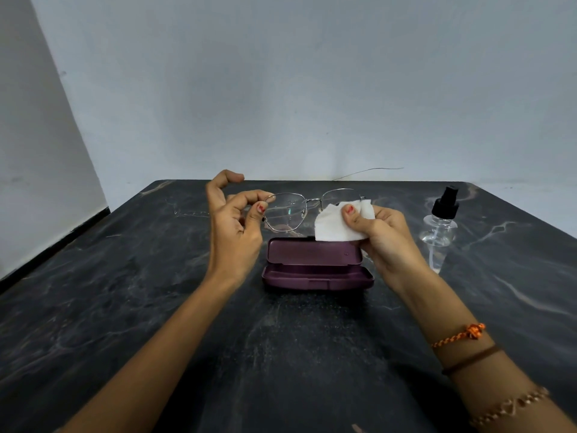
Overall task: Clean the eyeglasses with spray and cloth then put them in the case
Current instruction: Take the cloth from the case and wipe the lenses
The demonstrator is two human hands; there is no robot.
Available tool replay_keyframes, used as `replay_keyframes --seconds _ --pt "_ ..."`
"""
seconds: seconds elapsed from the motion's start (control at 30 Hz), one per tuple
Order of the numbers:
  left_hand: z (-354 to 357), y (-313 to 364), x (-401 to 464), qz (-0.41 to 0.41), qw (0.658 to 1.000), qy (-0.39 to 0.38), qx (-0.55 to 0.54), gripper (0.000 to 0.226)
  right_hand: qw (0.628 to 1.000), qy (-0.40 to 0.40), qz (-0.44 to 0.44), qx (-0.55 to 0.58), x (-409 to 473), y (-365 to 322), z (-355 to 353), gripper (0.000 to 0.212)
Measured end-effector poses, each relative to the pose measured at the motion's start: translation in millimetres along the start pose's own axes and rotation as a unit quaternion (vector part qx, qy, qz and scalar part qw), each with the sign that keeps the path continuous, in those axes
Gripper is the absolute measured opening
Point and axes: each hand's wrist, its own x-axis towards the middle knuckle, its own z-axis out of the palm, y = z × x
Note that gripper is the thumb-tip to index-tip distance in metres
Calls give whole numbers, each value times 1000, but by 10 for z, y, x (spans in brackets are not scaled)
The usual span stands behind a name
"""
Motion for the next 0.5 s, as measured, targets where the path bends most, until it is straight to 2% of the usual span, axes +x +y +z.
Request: replay_keyframes --seconds 0.13,0.33,0.5 --pt "29 -9 -18 9 1000 1 5 14 997 35 9 62 -4 1 25 13" --pt "37 -36 -21 -5 1000 10 -5 15 993 94 -15 64 -2 43 54 16" --pt "-35 -85 53 -39 996 72 -45 19 985 160 -38 51 0 60 35 19"
